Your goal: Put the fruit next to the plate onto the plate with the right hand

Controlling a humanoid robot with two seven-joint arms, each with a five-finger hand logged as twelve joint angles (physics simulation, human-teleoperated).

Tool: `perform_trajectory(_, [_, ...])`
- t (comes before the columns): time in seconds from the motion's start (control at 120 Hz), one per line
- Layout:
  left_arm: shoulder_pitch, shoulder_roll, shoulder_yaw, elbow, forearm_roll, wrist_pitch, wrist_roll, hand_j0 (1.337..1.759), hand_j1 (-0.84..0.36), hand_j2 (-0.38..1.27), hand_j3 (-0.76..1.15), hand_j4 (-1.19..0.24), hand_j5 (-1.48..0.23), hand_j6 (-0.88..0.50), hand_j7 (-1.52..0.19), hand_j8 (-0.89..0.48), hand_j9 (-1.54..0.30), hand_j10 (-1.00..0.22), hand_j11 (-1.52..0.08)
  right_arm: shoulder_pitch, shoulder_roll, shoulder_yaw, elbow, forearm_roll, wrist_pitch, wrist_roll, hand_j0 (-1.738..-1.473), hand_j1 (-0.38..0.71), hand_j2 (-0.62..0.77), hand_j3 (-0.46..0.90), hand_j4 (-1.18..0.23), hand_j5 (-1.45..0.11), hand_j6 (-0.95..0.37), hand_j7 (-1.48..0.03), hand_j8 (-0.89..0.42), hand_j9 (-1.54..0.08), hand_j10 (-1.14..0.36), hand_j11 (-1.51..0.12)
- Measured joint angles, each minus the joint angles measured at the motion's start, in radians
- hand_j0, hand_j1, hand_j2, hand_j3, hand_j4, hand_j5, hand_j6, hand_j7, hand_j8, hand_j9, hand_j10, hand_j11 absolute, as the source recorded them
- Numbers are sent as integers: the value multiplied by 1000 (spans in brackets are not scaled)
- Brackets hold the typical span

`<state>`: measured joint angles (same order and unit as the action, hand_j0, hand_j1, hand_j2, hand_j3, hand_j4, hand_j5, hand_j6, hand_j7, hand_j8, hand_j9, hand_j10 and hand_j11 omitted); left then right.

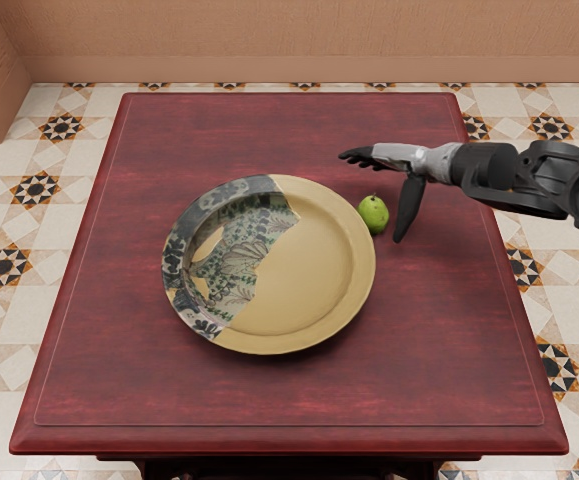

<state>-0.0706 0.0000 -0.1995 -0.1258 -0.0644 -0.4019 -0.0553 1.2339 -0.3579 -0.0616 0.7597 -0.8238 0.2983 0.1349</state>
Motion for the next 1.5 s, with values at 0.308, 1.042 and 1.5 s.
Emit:
perform_trajectory(0.308, [0, 0, 4, 0, 0, 0, 0, 1658, 334, 3, 0, -13, -17, -13, -17, -13, -17, -13, -17, 8, -6, 7, 2, 19, 34, -28, -1658, -330, -2, 0, -19, -22, -20, -22, -19, -22, -18, -22])
perform_trajectory(1.042, [0, 0, 2, 0, 1, 0, 0, 1658, 334, 3, 0, -13, -17, -13, -17, -13, -17, -13, -17, -7, 27, -8, -13, 8, -10, -44, -1658, -108, -39, 0, -205, -263, -206, -263, -205, -263, -204, -263])
perform_trajectory(1.5, [0, 0, 4, 0, 1, 0, 0, 1658, 334, 3, 0, -13, -17, -13, -17, -13, -17, -13, -17, -9, 25, -6, -12, 1, 16, -44, -1658, 0, -56, 0, -294, -380, -295, -379, -294, -380, -293, -380])
